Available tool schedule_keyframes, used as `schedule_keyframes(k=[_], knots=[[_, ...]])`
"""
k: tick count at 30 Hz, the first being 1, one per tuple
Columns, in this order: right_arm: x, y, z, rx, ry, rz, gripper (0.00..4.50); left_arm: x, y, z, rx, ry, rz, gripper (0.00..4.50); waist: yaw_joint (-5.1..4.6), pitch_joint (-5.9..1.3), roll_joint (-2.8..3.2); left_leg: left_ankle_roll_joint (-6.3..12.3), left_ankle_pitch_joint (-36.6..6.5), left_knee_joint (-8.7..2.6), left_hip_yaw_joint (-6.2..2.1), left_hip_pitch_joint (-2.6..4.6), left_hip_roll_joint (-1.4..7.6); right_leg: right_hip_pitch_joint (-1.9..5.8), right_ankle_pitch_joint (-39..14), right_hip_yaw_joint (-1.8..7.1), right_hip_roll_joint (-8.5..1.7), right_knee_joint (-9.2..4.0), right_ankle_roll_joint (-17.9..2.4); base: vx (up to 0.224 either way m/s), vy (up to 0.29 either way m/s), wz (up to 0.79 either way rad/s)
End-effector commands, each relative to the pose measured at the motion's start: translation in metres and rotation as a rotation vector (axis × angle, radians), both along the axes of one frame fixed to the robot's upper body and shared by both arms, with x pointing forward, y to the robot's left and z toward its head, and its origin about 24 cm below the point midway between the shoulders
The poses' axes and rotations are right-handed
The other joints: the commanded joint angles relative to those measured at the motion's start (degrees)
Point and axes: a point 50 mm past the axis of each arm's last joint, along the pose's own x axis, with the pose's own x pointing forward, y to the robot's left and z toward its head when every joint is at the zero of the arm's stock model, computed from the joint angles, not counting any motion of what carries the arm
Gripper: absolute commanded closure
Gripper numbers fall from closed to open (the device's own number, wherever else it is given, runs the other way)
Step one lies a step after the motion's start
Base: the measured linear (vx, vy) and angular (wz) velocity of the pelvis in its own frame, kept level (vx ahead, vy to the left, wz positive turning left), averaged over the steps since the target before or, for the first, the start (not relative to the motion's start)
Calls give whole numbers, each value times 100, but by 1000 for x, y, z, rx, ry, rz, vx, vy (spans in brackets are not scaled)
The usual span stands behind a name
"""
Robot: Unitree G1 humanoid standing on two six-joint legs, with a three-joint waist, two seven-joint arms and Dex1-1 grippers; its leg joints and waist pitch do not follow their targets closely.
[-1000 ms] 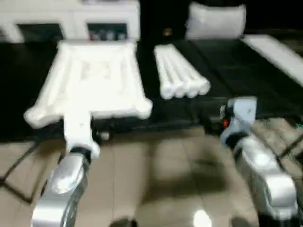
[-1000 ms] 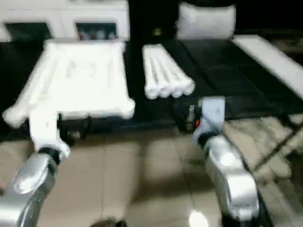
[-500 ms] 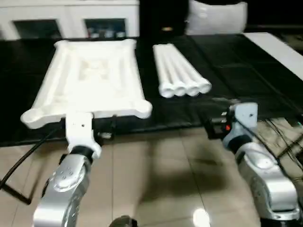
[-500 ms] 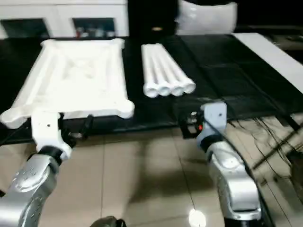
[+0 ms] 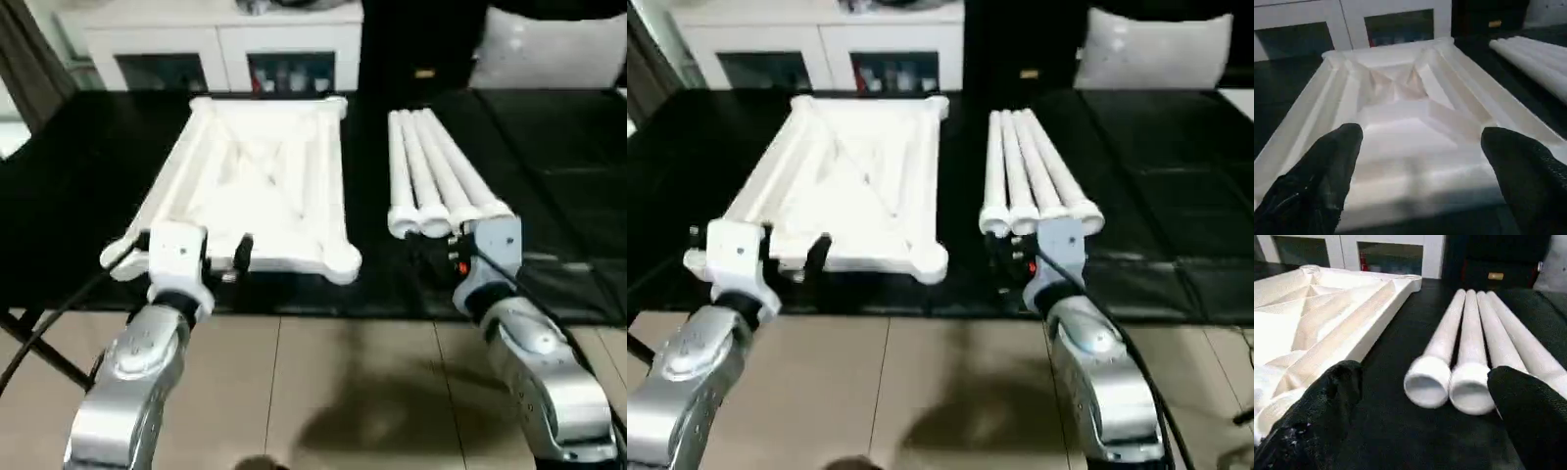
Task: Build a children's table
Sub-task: Move to table
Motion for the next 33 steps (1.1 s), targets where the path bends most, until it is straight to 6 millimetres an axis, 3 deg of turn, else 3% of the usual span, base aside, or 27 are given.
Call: schedule_keyframes(k=[1, 2, 3, 4, 6, 7, 8, 9, 10, 13, 14, 15, 17, 19, 20, 21, 23, 24, 25, 26, 27, 28, 29, 30, 31, 32, 33], knots=[[4, 5, 3, 20, -8, 9, 0, 1, 4, -3, 6, 12, 16, 9, -283, -384, 107, 1450, 896, -540, -611, 732, 802, -456, 281, -215, -248, 308, -291, 190, 91, -7], [5, 4, 5, 21, -10, 8, 0, 2, 4, -2, 5, 11, 13, 9, -342, -462, 130, 1874, 1009, -509, -820, 1013, 1017, -735, -358, -226, -379, 576, -283, 201, 110, -7], [5, 4, 6, 20, -14, 11, 0, 4, 2, -1, -2, 7, 2, 9, -320, -461, 100, 2413, 2007, -331, -739, 950, 902, -956, -217, -232, -481, 727, 240, 144, 86, 4], [6, 5, 10, 19, -19, 23, 0, 6, 0, 0, -6, 2, -15, 9, -328, -442, 123, 2423, 2137, -362, -666, 898, 846, -988, -59, -245, -500, 771, 410, 144, 86, 4], [5, 5, 10, 12, -21, 41, 0, 6, -1, -1, 1, 3, -29, 9, -269, -382, -46, 2338, 1287, -478, -345, 684, 648, -971, 470, -180, -544, 592, 476, 82, 33, 9], [5, 5, 10, 12, -21, 41, 0, 6, -1, -1, 1, 3, -29, 9, -222, -331, -63, 2191, 667, -514, -204, 563, 483, -884, 681, -147, -570, 387, 308, 69, 1, 6], [1, 5, 9, 1, -21, 66, 0, 5, -1, -3, 6, 10, -37, 9, -154, -296, -418, 1583, -573, -278, 117, 167, -87, -447, 580, 172, -843, -319, 135, 33, -55, 0], [0, 3, 9, -12, -23, 75, 0, 4, -2, -3, 8, 12, -42, 9, 123, -349, -406, 1039, -749, 434, 224, -163, -225, 68, -414, 684, -1559, -606, -309, 44, -56, -8], [0, 2, 10, -15, -23, 74, 0, 5, -2, -2, 15, 11, -50, 9, 140, -285, -501, 578, -385, 509, 192, -272, -168, 82, -1028, 520, -1394, -595, -545, 44, -56, -8], [2, -1, 12, 5, -25, 54, 0, 6, -2, 2, 45, 1, -74, 9, 124, -188, -276, 311, -103, 85, 223, -103, 16, -33, -2107, 185, -1138, -712, -1147, 59, -26, -4], [1, -2, 13, 11, -29, 49, 0, 4, -2, 3, 42, 0, -75, 9, -15, -114, -96, 247, -1013, -456, 174, 98, 306, -180, -2068, -149, -717, -595, -1006, 66, 30, 1], [0, -1, 13, 12, -28, 53, 0, 3, -2, 5, 31, 1, -76, 9, -159, -256, 76, 270, -1770, -596, -70, 495, 513, -348, -1423, -280, -488, -291, -966, 81, 75, 2], [0, 0, 13, 13, -27, 61, 0, 2, -2, 5, 26, 1, -79, 9, -345, -286, 71, 317, -2571, -728, -278, 757, 631, -467, -703, -339, -460, -51, -930, 91, 78, 3], [-2, 1, 10, 3, -24, 76, 0, 2, -4, 3, 18, 4, -80, 9, -444, -277, 17, 1123, -2043, -729, -479, 927, 699, -675, 4, -337, -513, 207, -497, 109, 68, 1], [-2, 2, 9, -4, -20, 76, 0, 2, -6, 1, 12, 5, -83, 9, -474, -299, -161, 1618, -1566, -623, -375, 932, 635, -728, 280, -242, -647, 121, -385, 99, 27, 8], [-2, 2, 8, -7, -19, 72, 0, 2, -8, 0, 4, 6, -84, 9, -281, -313, -437, 1534, -705, -56, 308, 27, -162, 186, 997, 224, -1012, -482, -792, 121, -13, 12], [-2, 3, 9, -2, -18, 66, 0, 3, -9, 0, -5, 7, -80, 9, -97, -369, -412, 1185, -265, 327, 312, -308, -41, 515, 671, 510, -1478, -658, -1101, 120, -18, 7], [-2, 3, 9, 2, -19, 66, 0, 4, -10, -2, -22, 12, -75, 9, -62, -406, -330, 747, 270, 138, 271, -449, 46, 510, 1021, 217, -1073, -494, -1134, 92, -9, -4], [-3, 3, 8, 4, -17, 67, 0, 3, -10, -4, -31, 18, -68, 9, -62, -406, -330, 747, 270, 138, 271, -449, 46, 510, 1021, 217, -1073, -494, -1134, 92, -9, -4], [-4, 3, 7, 6, -15, 68, 0, 3, -10, -6, -38, 27, -63, 9, -119, -437, -98, 745, 720, -200, 205, -92, 217, 238, 1033, -167, -656, -285, -933, 110, 7, -5], [-5, 2, 6, -1, -13, 69, 0, 2, -10, -8, -43, 34, -61, 9, -359, -473, -15, 1660, 909, -316, -238, 726, 557, -397, 498, -412, -405, 123, -649, 158, 2, 1], [-5, 2, 6, -1, -13, 69, 0, 2, -10, -8, -43, 34, -61, 9, -508, -522, 19, 2577, 1288, -327, -661, 1144, 930, -945, -354, -366, -504, 557, -213, 158, 2, 1], [-6, 0, 5, -9, -12, 67, 0, 0, -10, -9, -45, 41, -60, 9, -444, -515, -15, 2741, 1432, -310, -649, 1091, 959, -997, -393, -329, -553, 649, 22, 129, -3, 12], [-7, -2, 2, -4, -4, 64, 0, -2, -11, -11, -45, 46, -59, 9, -413, -408, -120, 2770, 1411, -402, -452, 845, 928, -1051, -65, -262, -617, 747, 373, 51, -7, 10], [-7, -2, 2, -4, -4, 64, 0, -2, -11, -11, -45, 46, -59, 9, -335, -352, -195, 2492, 635, -476, -172, 661, 690, -969, 311, -208, -635, 534, 310, 51, -7, 10], [-8, -5, 0, -14, -3, 59, 0, -4, -10, -12, -44, 47, -55, 9, -298, -287, -415, 1812, -739, -388, 157, 450, 239, -680, 563, -49, -754, -88, 20, 0, 0, 0], [-7, -5, -1, -5, -2, 56, 0, -4, -10, -12, -44, 46, -55, 9, -202, -319, -569, 1520, -1094, -206, 297, 217, -25, -365, -107, 195, -978, -394, -85, -8, -80, 0]])
